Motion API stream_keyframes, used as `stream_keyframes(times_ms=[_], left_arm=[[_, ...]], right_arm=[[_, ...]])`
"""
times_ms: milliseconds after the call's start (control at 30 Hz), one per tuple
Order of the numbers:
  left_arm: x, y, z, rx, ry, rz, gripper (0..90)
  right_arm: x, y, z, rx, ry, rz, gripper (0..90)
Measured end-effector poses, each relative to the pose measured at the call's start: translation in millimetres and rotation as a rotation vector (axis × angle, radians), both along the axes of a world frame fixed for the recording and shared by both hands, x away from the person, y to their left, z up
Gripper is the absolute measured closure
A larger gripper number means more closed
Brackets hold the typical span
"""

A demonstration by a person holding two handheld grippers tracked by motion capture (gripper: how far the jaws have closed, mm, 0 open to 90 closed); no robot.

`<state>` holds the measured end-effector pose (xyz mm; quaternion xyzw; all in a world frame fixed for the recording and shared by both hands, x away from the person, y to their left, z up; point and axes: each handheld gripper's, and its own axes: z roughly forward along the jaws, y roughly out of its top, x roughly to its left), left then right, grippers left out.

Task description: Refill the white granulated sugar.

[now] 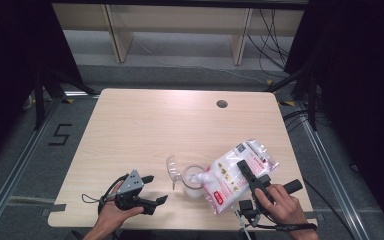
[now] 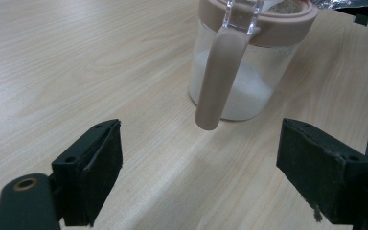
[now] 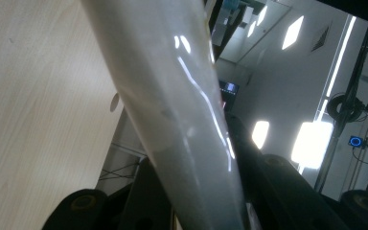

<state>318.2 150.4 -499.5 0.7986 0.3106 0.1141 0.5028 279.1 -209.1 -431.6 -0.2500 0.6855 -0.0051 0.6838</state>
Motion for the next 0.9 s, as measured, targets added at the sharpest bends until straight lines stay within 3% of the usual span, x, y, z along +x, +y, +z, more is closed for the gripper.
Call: stream_keyframes(times_ms=[400, 433, 467, 500, 533, 600, 667, 767, 800, 900], left_arm=[[0.2, 0.0, -0.1, 0.003, -0.003, -0.004, 15.5], [0.2, -0.1, -0.2, 0.003, -0.002, -0.004, 15.5], [0.1, -0.1, -0.1, 0.003, -0.002, -0.004, 15.5], [0.1, -0.1, -0.1, 0.002, -0.002, -0.004, 15.5], [0.1, -0.2, -0.1, 0.003, -0.003, -0.004, 15.5], [1.1, 0.3, -0.1, 0.007, -0.013, -0.017, 15.5], [1.0, 0.0, -0.3, 0.006, -0.011, -0.015, 15.5], [1.0, 0.2, -0.1, 0.006, -0.011, -0.015, 15.5], [1.1, 0.4, 0.0, 0.009, -0.013, -0.014, 15.5], [0.8, 0.3, 0.1, 0.01, -0.013, -0.012, 15.5]], right_arm=[[1.0, -0.8, -0.7, -0.008, 0.009, -0.006, 77.4], [7.3, 7.4, 9.0, -0.195, -0.013, 0.109, 77.5], [3.1, -1.5, -2.5, 0.011, 0.005, 0.014, 77.7], [3.9, -3.8, -5.2, 0.026, 0.03, -0.006, 77.7], [4.3, -3.9, -3.6, 0.0, 0.03, -0.002, 77.7], [6.4, -6.6, -7.5, 0.051, 0.059, -0.009, 77.9], [9.8, -8.3, -6.4, 0.045, 0.065, 0.018, 78.4], [14.1, -13.5, -10.8, 0.097, 0.141, -0.004, 79.2], [14.4, -15.6, -15.1, 0.163, 0.184, -0.022, 79.4], [19.4, -19.5, -18.9, 0.205, 0.237, -0.014, 79.7]])
